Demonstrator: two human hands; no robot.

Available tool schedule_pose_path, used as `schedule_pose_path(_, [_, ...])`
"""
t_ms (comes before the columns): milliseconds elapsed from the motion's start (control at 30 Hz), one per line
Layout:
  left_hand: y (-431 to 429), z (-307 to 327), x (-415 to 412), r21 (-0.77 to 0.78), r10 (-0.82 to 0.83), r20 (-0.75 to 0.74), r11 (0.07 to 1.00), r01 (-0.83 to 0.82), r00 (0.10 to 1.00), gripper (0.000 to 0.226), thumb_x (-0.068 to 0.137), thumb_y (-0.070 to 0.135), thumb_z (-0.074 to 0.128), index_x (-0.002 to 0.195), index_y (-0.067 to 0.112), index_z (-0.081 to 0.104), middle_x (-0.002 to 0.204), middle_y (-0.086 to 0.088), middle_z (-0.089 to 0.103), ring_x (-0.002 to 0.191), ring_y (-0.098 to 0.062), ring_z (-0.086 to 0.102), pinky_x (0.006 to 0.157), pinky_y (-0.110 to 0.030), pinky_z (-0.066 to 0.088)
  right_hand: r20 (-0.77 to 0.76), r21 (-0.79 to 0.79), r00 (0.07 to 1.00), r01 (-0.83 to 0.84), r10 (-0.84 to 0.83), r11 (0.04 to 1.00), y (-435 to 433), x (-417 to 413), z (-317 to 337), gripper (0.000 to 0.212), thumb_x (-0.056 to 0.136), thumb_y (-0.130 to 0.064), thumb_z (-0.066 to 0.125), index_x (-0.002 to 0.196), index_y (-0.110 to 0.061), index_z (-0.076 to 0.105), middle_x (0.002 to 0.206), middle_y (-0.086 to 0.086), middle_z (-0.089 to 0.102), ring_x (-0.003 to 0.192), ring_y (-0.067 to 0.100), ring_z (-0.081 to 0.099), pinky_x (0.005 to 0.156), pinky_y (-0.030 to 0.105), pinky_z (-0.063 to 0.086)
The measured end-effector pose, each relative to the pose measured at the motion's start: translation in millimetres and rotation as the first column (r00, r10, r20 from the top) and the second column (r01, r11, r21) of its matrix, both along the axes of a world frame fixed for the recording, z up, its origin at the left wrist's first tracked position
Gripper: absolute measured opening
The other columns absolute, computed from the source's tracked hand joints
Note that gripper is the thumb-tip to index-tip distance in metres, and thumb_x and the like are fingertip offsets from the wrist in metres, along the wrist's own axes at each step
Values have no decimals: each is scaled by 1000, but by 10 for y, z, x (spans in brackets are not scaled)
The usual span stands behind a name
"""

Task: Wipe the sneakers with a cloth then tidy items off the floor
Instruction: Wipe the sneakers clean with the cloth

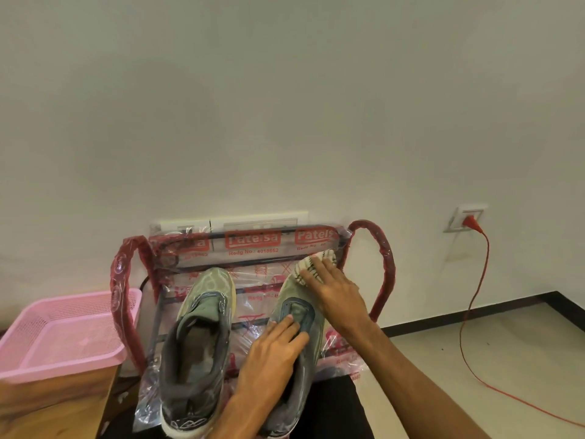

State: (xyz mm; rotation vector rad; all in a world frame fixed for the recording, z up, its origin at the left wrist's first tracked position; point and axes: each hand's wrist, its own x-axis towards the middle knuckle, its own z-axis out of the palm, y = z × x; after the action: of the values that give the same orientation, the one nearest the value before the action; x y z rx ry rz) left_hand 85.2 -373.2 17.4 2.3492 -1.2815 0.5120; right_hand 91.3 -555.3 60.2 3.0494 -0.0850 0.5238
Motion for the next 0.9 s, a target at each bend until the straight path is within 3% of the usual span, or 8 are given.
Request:
schedule_pose_path(133, [-14, -18, 40, 13, -32, 29, 999, 32, 999, 44, 47, 14, 93, 86, 21, 74, 97, 0, 74, 99, -17, 70, 81, -34, 56, -90, 127, 988, 140, -129, 982, -56, -2, 28, 67, 94, -19, 61, 152, -25, 27, 161, 11, 15, 147, 34, 16, 113, 49, 29])
schedule_pose_path(200, [-13, -9, 62, 17, -33, -1, 999, 33, 999, 50, 41, 14, 95, 86, 21, 73, 95, 0, 75, 97, -17, 70, 78, -33, 58, -117, 100, 993, 15, -3, 995, 112, -42, -12, 67, 91, -15, 64, 150, -24, 33, 160, 11, 20, 146, 35, 21, 111, 51, 32])
schedule_pose_path(267, [-10, 0, 72, 17, -37, -9, 999, 37, 999, 49, 44, 14, 93, 87, 21, 73, 96, 0, 74, 97, -17, 70, 78, -33, 58, -109, -11, 986, -125, 123, 992, 171, -68, -118, 69, 77, -18, 80, 139, -20, 50, 149, 16, 42, 134, 38, 44, 99, 49, 46])
schedule_pose_path(367, [-13, -3, 69, -17, -65, 58, 998, 66, 996, 23, 64, 17, 77, 86, 22, 73, 98, 0, 74, 99, -17, 70, 80, -32, 56, -37, -6, 999, 17, -17, 1000, 46, 24, -83, 68, 85, -14, 73, 145, -18, 42, 152, 16, 36, 138, 39, 36, 105, 50, 40])
schedule_pose_path(500, [14, 37, 109, -36, -63, -6, 997, 63, 998, 39, 53, 10, 89, 88, 19, 74, 98, -1, 75, 97, -17, 70, 78, -31, 57, -123, 64, 980, 162, -154, 985, 144, 54, -105, 63, 98, -14, 53, 153, -19, 23, 160, 15, 18, 146, 36, 18, 115, 48, 29])
schedule_pose_path(600, [2, 68, 165, -83, -57, -2, 995, 57, 998, 19, 71, 16, 61, 85, 22, 73, 97, 2, 74, 95, -16, 70, 74, -28, 58, -151, 176, 967, 231, -205, 957, 254, -99, -188, 57, 100, -15, 47, 152, -22, 26, 159, 11, 21, 145, 31, 23, 111, 43, 35])
schedule_pose_path(767, [4, 134, 200, -97, -36, -126, 995, 23, 991, 24, 63, 10, 75, 81, 25, 71, 93, 7, 73, 90, -13, 70, 66, -24, 56, -182, 254, 969, 209, -166, 944, 233, -263, -120, 39, 95, -14, 55, 132, -26, 57, 131, 3, 58, 113, 22, 60, 92, 33, 51])
schedule_pose_path(900, [10, 114, 214, -82, -20, -174, 997, 5, 984, 20, 68, 12, 60, 82, 25, 66, 91, 11, 68, 85, -12, 67, 59, -23, 53, -386, 445, 917, 285, -105, 849, -43, -303, 163, 27, 90, -14, 65, 115, -22, 71, 102, 2, 73, 79, 14, 67, 78, 29, 57])
